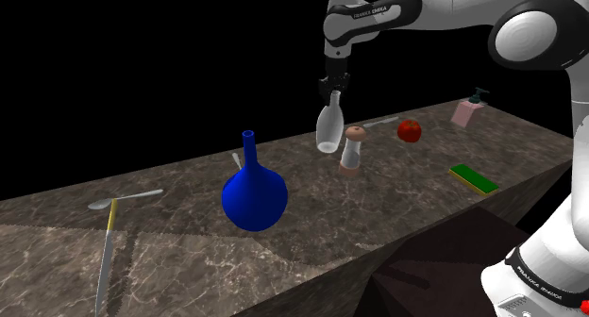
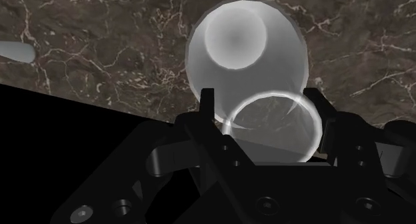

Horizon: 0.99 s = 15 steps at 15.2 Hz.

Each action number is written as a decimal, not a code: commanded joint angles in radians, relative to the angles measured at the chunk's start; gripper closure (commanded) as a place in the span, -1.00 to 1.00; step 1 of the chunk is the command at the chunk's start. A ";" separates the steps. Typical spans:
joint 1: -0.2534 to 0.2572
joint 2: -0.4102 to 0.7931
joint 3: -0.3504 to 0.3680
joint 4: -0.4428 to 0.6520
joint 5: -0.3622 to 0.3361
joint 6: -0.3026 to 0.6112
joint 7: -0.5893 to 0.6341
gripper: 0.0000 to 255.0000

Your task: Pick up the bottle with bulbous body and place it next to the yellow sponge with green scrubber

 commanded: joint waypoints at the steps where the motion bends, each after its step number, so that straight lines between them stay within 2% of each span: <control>1: 0.000 0.000 0.000 0.000 0.000 0.000 0.000 1.00; 8: 0.000 0.000 0.000 0.000 0.000 0.000 0.000 1.00; 15: 0.000 -0.006 0.000 0.083 0.000 -0.090 0.000 1.00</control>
